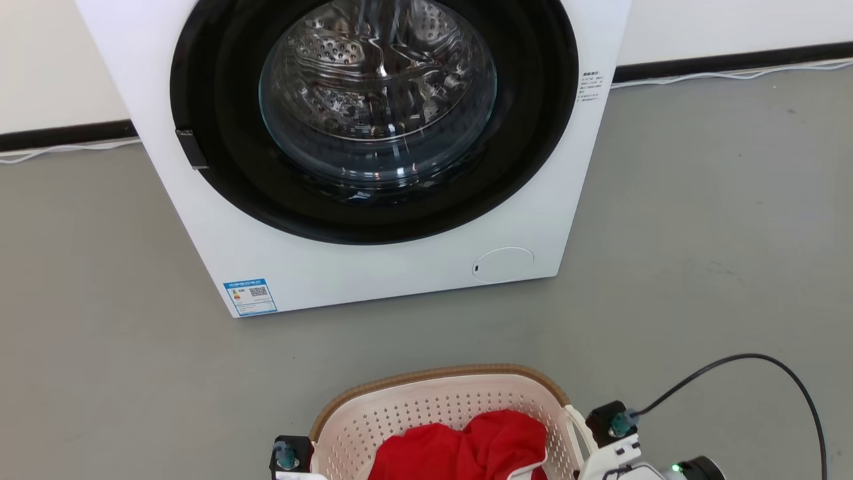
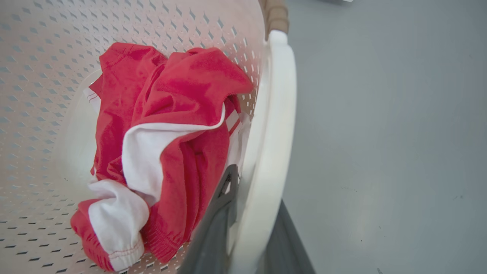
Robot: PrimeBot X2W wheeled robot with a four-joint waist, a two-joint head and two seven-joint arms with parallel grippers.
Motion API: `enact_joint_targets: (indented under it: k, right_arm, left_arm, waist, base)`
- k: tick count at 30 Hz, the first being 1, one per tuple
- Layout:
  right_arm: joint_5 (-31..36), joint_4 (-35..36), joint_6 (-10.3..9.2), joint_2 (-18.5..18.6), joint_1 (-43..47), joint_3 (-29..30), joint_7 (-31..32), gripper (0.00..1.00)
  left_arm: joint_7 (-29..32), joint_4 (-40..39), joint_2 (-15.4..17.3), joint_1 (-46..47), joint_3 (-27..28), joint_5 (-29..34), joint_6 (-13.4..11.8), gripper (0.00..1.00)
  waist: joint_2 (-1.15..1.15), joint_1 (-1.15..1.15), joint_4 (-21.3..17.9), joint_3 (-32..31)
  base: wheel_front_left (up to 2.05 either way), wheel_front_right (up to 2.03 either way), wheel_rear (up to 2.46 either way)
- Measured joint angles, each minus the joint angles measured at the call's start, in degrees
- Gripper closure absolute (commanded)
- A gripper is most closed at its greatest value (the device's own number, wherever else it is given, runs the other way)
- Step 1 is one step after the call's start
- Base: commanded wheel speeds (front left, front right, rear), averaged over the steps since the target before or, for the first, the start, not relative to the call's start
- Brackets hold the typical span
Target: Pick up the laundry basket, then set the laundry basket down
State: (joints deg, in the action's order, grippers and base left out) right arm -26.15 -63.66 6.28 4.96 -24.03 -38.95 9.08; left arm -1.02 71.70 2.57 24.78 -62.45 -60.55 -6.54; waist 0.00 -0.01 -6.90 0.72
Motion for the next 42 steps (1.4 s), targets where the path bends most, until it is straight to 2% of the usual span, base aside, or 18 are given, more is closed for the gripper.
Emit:
enact_joint_targets:
  k: [20, 42]
  right_arm:
    - [-2.2, -0.4, 0.00, 0.0, 0.8, -0.9, 0.5, 1.00]
    - [-4.0, -1.4, 0.01, -0.1, 0.8, -2.1, 0.5, 1.00]
  left_arm:
    - [0.0, -1.0, 0.2, -1.0, -1.1, -1.6, -0.5, 1.00]
    - [-0.2, -0.8, 0.2, -1.1, -2.8, -3.5, -0.8, 1.00]
  waist:
    - [0.00, 0.00, 1.6, -2.8]
    - [0.00, 0.00, 1.3, -3.8]
  base:
    - [0.00, 0.00, 0.00]
    - [0.00, 0.00, 0.00]
